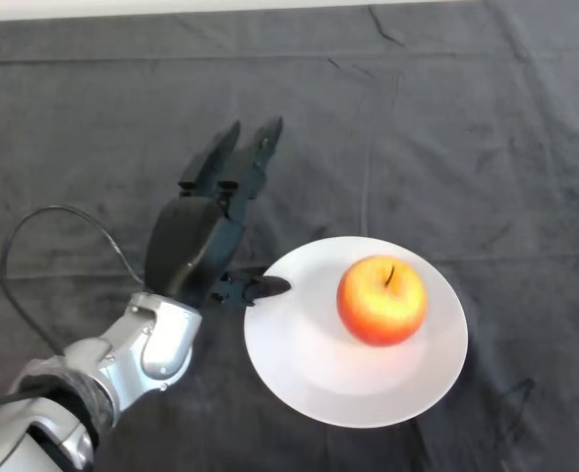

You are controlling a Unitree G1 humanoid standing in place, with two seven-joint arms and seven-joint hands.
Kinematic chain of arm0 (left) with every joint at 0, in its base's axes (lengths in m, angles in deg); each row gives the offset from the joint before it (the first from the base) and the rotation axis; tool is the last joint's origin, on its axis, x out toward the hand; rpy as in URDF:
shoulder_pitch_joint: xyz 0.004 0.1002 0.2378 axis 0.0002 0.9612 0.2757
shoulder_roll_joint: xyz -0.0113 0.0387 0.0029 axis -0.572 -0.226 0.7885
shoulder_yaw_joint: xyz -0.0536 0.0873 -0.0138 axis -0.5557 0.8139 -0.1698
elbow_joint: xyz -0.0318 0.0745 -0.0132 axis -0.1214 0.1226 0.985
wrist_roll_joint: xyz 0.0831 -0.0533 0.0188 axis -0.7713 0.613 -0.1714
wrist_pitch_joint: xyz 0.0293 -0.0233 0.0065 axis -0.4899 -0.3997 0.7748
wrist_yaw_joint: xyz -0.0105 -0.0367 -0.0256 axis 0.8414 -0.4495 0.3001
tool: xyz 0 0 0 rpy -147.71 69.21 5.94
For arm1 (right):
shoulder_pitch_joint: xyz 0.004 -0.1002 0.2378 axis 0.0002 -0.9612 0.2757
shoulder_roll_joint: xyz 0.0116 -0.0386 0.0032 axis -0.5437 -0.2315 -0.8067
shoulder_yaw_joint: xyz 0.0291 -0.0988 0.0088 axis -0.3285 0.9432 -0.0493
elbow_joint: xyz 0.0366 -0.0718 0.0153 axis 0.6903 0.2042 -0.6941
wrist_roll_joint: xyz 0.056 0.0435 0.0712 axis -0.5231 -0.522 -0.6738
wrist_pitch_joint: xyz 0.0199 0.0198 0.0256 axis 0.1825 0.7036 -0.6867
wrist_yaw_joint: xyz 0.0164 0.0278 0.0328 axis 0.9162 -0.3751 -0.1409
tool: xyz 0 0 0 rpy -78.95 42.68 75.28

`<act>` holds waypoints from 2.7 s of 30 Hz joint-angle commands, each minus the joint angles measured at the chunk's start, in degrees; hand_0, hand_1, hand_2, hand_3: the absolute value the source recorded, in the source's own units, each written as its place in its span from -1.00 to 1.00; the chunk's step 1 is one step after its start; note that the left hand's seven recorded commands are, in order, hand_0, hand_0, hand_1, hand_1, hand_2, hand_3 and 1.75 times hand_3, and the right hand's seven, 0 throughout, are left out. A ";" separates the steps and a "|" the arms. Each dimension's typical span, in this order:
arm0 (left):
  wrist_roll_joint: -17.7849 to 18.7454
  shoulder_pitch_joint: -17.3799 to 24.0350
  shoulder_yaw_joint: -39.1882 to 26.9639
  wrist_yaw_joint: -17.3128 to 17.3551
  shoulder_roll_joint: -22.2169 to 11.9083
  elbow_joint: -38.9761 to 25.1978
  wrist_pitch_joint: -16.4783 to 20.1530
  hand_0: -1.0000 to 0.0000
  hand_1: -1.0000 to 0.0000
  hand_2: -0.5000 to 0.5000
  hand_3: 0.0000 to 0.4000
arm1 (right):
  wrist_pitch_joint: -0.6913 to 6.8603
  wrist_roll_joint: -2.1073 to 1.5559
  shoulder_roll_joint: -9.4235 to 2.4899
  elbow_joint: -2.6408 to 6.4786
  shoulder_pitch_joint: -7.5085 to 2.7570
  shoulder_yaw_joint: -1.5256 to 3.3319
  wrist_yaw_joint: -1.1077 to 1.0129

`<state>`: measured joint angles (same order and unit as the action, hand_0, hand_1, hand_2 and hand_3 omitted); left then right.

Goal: Move the apple to the plate

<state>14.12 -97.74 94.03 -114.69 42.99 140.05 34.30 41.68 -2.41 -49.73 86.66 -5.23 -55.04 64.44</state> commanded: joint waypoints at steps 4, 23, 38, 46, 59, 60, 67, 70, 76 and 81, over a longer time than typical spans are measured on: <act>1.90 -0.90 -3.88 -0.97 -5.45 3.26 -0.67 1.00 1.00 0.00 -1.00 | -0.37 -0.45 1.35 1.10 -1.65 -0.36 -0.29; 6.04 3.24 -13.04 -1.75 -13.95 5.34 -1.06 1.00 1.00 0.00 -1.00 | -0.37 -0.43 1.36 1.12 -1.64 -0.37 -0.31; 12.66 11.74 -23.04 -2.51 -22.77 7.37 -0.79 1.00 1.00 0.00 -1.00 | -0.38 -0.41 1.35 1.11 -1.64 -0.38 -0.31; 15.56 15.72 -27.57 -3.26 -25.16 8.12 1.53 1.00 1.00 0.00 -1.00 | -0.38 -0.41 1.35 1.10 -1.65 -0.38 -0.31; 19.21 19.95 -33.07 -3.88 -24.56 7.95 6.12 1.00 1.00 0.00 -1.00 | -0.38 -0.40 1.32 1.06 -1.67 -0.38 -0.30; 19.38 20.17 -33.35 -3.82 -24.43 7.87 6.44 1.00 1.00 0.00 -1.00 | -0.38 -0.40 1.32 1.05 -1.67 -0.38 -0.30; 20.82 20.98 -35.51 -2.12 -24.12 7.21 8.65 1.00 1.00 0.00 -1.00 | -0.39 -0.39 1.30 1.00 -1.69 -0.38 -0.28; 21.27 20.94 -36.29 -1.53 -23.96 6.81 9.49 1.00 1.00 0.00 -1.00 | -0.39 -0.39 1.28 0.98 -1.70 -0.37 -0.28; 21.74 20.96 -37.49 -0.70 -23.61 5.89 10.53 1.00 1.00 0.00 -1.00 | -0.39 -0.39 1.26 0.93 -1.72 -0.37 -0.26; 21.82 21.19 -38.21 -0.17 -23.39 5.21 10.93 1.00 1.00 0.00 -1.00 | -0.40 -0.39 1.24 0.89 -1.74 -0.36 -0.25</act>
<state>35.59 -78.50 56.54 -115.30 20.87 146.47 44.63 41.69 -2.40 -49.69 86.66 -5.23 -55.05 64.44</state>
